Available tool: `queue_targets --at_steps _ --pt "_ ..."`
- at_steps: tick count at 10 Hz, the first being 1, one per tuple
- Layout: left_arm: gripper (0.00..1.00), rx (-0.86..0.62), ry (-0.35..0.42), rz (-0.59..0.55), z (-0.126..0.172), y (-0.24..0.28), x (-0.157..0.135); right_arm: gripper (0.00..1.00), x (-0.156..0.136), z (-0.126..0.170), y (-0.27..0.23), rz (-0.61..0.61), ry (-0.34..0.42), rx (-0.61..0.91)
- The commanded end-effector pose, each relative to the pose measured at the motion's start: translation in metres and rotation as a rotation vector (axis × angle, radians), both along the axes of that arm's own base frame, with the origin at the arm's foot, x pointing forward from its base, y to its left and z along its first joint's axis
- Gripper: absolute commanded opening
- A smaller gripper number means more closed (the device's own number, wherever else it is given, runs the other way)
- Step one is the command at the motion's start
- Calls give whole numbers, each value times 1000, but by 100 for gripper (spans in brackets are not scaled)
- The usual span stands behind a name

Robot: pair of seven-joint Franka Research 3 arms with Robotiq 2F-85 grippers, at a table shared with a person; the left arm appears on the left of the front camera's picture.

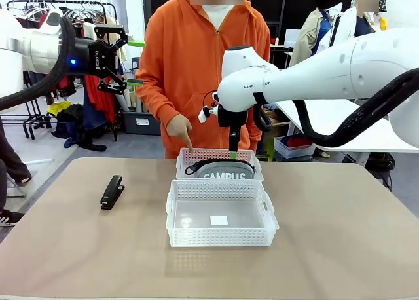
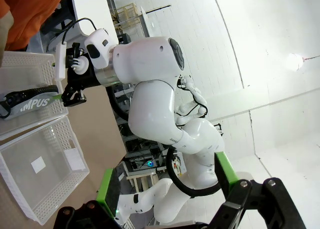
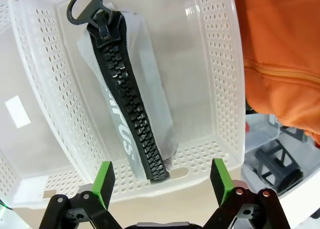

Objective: Distribute items into two baskets.
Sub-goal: Pick up the Stapler that the person points to.

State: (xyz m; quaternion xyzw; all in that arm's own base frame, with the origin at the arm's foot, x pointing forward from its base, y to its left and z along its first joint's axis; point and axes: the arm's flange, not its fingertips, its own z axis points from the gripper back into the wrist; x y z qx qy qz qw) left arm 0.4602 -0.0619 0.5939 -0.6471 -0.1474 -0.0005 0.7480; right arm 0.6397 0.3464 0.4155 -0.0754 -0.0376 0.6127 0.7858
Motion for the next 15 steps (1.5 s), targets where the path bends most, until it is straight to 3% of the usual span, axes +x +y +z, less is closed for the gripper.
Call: queue_targets --at_steps 1,4,6,9,11,13,15 --pt "100 0 -4 1 1 0 -1 100 -1 0 2 -8 -11 -20" --pt "100 0 -4 1 1 0 -1 100 0 -3 1 2 4 -2" --pt "100 0 -4 1 1 0 -1 100 -7 37 -30 -174 111 200" --pt "100 0 -4 1 1 0 -1 100 -25 88 -72 -362 180 365" --pt "100 0 -4 1 1 0 -1 100 -37 114 -110 -572 252 464" --pt "100 0 -4 1 1 0 -1 100 -54 149 -163 -689 318 593" --pt "100 0 -4 1 1 0 -1 100 -73 156 -200 -738 368 731"
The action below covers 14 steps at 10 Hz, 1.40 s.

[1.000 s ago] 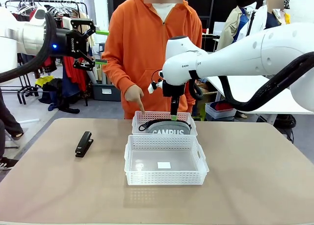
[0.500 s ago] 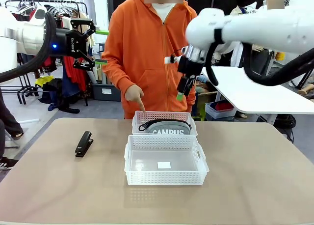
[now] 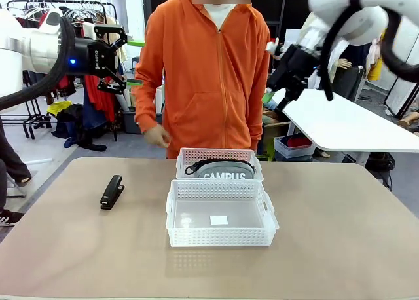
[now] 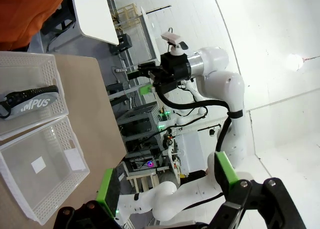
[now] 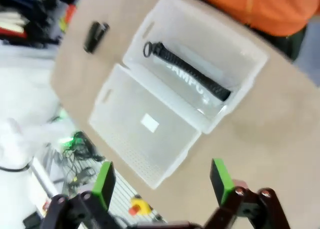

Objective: Distribute items into two baskets.
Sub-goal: Pick up the Stapler that the person points to.

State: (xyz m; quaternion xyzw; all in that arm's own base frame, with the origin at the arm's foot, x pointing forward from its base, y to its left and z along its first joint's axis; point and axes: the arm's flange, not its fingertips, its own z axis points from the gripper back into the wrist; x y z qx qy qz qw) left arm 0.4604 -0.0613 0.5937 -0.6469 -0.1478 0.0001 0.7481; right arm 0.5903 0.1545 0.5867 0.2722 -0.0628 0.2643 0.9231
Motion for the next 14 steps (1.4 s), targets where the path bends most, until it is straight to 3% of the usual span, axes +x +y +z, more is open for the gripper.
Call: queue_targets --at_steps 1,2,3,8,10,12,14 --pt "100 0 -4 -1 2 0 -1 100 -23 -19 -20 -74 -24 102" --pt "100 0 -4 -1 2 0 -1 100 -19 -25 -11 -66 -67 -7" --pt "100 0 -4 -1 2 0 -1 100 -7 1 -18 -49 11 51" --pt "100 0 -4 -1 2 0 -1 100 -12 -3 -18 -52 6 51" --pt "100 0 -4 -1 2 0 -1 100 1 10 -68 -104 166 385" --pt "100 0 -4 -1 2 0 -1 100 -3 15 -97 -158 229 539" --pt "100 0 -4 -1 2 0 -1 100 -11 26 -122 -324 269 639"
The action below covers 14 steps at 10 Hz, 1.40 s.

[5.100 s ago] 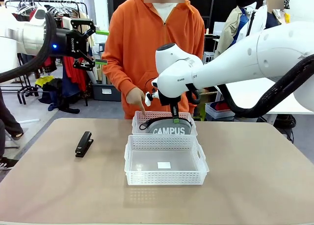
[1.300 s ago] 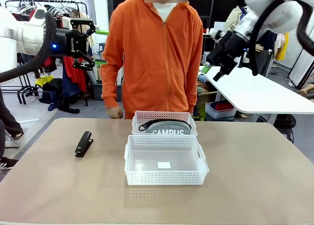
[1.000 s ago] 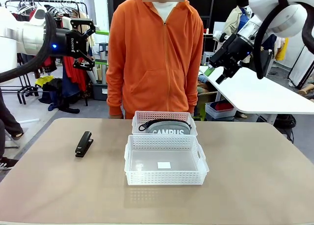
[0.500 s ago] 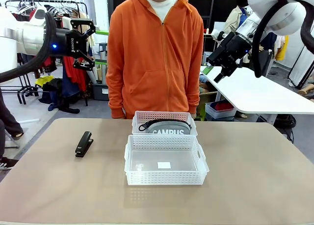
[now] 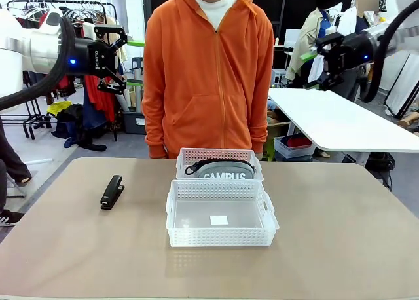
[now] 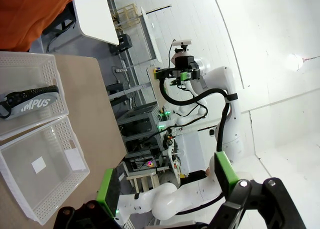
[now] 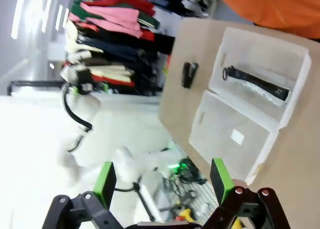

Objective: Distribute items into two baskets.
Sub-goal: Pick up the Stapler that the person points to.

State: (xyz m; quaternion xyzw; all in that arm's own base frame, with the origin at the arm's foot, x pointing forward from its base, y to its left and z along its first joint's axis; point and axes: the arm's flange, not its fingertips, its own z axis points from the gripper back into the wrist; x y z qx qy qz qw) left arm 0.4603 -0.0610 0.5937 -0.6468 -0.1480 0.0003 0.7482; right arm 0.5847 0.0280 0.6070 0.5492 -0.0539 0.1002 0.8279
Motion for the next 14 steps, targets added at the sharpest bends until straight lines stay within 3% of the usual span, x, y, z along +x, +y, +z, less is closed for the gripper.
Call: queue_targets --at_steps 1,4,7,8,9,14 --pt "100 0 -4 -1 2 0 -1 100 -4 8 -7 -106 100 93" --pt "100 0 -4 -1 2 0 -1 100 -2 3 -15 -155 187 221" --pt "100 0 -4 -1 2 0 -1 100 -4 0 -8 -124 180 275" --pt "100 0 -4 -1 2 0 -1 100 -5 -2 -8 -97 149 180" --pt "100 0 -4 -1 2 0 -1 100 4 0 -13 -124 173 248" --pt "100 0 -4 -1 2 0 -1 100 4 0 -13 -124 173 248"
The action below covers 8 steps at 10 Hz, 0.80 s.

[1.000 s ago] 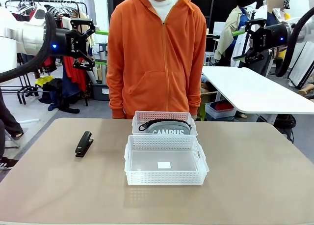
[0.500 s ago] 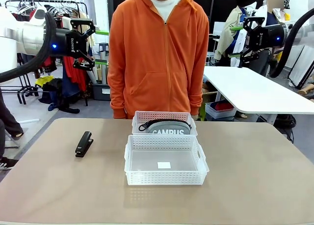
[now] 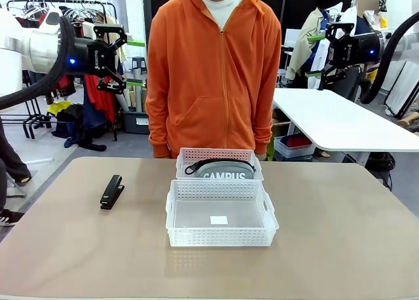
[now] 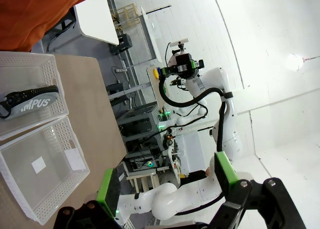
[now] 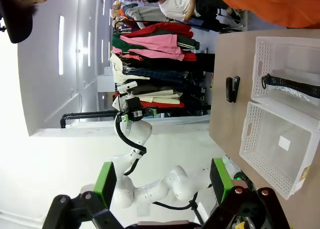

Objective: Distribute items into two baskets.
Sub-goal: Pick up the Stapler that the person points to.

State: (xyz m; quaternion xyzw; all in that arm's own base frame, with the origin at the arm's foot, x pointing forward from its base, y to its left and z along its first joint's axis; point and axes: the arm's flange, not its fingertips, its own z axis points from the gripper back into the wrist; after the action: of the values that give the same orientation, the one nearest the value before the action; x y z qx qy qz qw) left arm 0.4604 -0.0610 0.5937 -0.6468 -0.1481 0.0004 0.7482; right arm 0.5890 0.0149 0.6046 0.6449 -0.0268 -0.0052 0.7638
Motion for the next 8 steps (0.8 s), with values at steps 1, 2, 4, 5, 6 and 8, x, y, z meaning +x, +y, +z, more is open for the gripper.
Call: queue_targets --at_steps 1,2,4,5,6,8 --pt "100 0 -4 -2 2 -1 -1 100 0 3 0 -4 -1 12" --pt "100 0 -4 -2 2 -1 -1 100 0 3 0 -4 -1 12" --pt "100 0 -4 -2 2 -1 -1 100 0 3 0 -4 -1 12" --pt "100 0 -4 -2 2 -1 -1 100 0 3 0 -4 -1 12" --pt "100 0 -4 -2 2 -1 -1 100 0 3 0 -4 -1 12" --pt "100 0 -4 -2 2 -1 -1 100 0 3 0 -4 -1 12"
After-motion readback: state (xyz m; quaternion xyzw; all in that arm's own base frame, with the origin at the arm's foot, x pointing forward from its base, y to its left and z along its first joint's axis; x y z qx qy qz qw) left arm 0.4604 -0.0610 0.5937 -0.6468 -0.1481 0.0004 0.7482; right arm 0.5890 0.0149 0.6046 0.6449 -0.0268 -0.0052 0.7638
